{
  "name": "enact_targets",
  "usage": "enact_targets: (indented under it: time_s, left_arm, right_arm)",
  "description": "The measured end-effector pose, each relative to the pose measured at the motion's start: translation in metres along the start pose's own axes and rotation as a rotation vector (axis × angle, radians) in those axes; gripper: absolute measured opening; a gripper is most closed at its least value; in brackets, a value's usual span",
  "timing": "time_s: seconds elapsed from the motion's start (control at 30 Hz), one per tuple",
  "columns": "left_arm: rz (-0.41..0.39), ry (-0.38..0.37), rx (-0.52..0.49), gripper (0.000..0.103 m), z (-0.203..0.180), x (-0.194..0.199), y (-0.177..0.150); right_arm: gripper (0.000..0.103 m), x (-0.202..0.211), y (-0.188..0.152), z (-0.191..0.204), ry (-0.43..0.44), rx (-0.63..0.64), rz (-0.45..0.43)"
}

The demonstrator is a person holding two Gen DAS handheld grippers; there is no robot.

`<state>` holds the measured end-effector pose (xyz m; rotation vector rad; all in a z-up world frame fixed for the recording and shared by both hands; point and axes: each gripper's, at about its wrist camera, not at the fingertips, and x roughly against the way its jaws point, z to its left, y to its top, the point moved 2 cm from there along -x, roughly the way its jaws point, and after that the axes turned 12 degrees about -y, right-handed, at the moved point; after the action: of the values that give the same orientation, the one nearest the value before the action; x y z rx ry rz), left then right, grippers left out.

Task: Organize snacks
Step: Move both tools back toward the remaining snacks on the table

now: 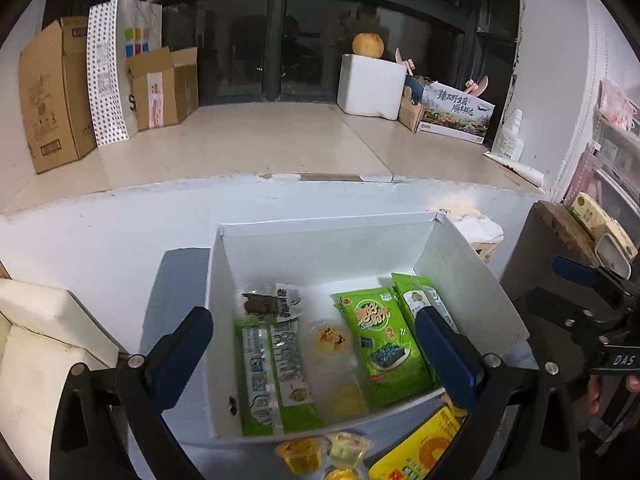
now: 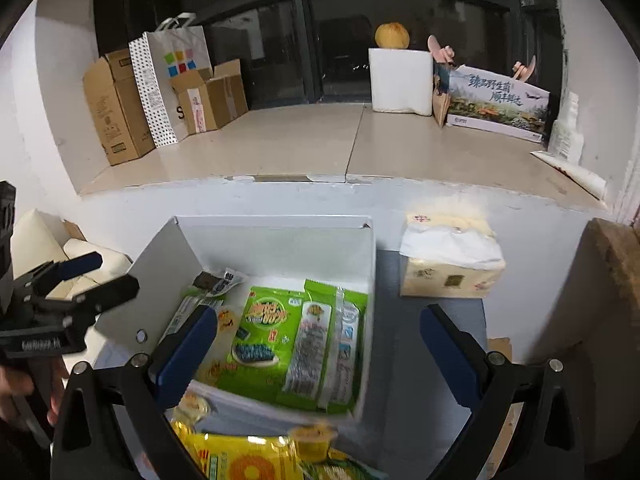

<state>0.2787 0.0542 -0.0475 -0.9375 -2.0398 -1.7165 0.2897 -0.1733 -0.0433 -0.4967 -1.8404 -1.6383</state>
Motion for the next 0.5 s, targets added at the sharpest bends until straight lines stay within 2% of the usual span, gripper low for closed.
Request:
enact_targets:
  time_s: [0.23, 0.33, 0.5]
  left_arm:
    - [-0.001, -0.005, 0.003, 0.103, -0.007, 0.032, -0.037]
    - [-0.015, -0.014, 0.039, 0.103, -0.011, 0.046, -0.066]
    - [0.026, -0.043, 0.077, 0.103, -0.019, 0.057, -0.119]
  right_arm:
    - [0.103, 0.033, -0.056, -0.017, 0.037, -0.021, 0.015]
    - [0.103, 0.035, -0.087, -0.024, 0.064, -0.047, 0.045]
    - [0.103, 0.027, -0.137, -0.028, 0.033, -0.057, 0.115]
